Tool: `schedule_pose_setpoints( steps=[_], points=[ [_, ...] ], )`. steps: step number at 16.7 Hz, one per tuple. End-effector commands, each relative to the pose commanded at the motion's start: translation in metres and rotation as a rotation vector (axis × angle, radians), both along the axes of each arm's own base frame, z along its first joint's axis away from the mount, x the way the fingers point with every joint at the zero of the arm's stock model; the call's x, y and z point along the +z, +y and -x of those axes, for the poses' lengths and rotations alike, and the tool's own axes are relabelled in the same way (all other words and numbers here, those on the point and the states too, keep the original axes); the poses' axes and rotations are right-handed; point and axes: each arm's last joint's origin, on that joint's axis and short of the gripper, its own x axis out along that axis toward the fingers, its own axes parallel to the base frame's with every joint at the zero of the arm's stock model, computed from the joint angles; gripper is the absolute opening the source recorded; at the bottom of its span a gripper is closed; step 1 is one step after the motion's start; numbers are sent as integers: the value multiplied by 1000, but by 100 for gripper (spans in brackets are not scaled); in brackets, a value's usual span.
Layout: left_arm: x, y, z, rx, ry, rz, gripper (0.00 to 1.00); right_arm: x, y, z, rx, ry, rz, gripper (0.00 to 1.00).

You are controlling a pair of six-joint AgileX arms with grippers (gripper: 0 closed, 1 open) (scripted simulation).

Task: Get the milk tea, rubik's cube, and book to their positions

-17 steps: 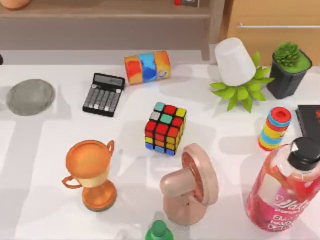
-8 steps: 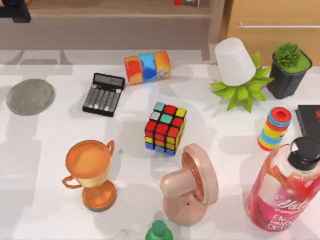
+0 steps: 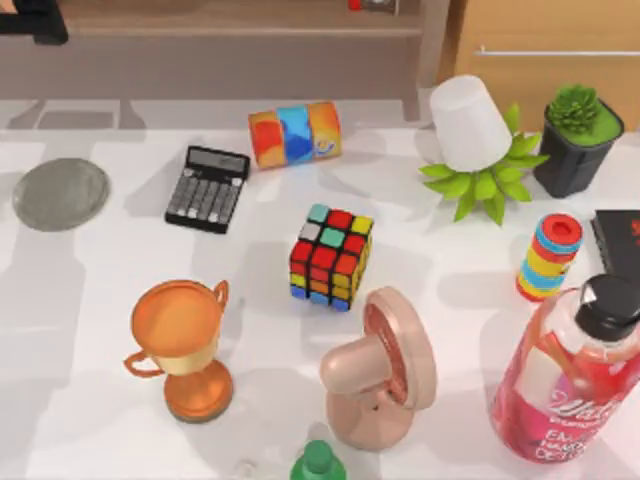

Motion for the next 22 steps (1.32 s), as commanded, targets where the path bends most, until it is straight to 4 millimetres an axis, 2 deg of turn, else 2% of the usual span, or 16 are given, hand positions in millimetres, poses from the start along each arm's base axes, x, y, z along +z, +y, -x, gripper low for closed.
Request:
schedule_pose_setpoints(
  steps=[3,11,13,17,22],
  points=[
    [1,1,-9,3,-2,0,100,0,0,0,0,0,0,100],
    [2,0,-74,5,-7,-1,100,0,0,0,0,0,0,100],
    [1,0,-81,5,-5,-1,100,0,0,0,0,0,0,100],
    [1,0,-81,5,-5,-1,100,0,0,0,0,0,0,100],
    [1,0,-81,5,-5,-1,62,0,0,0,0,0,0,100]
  ],
)
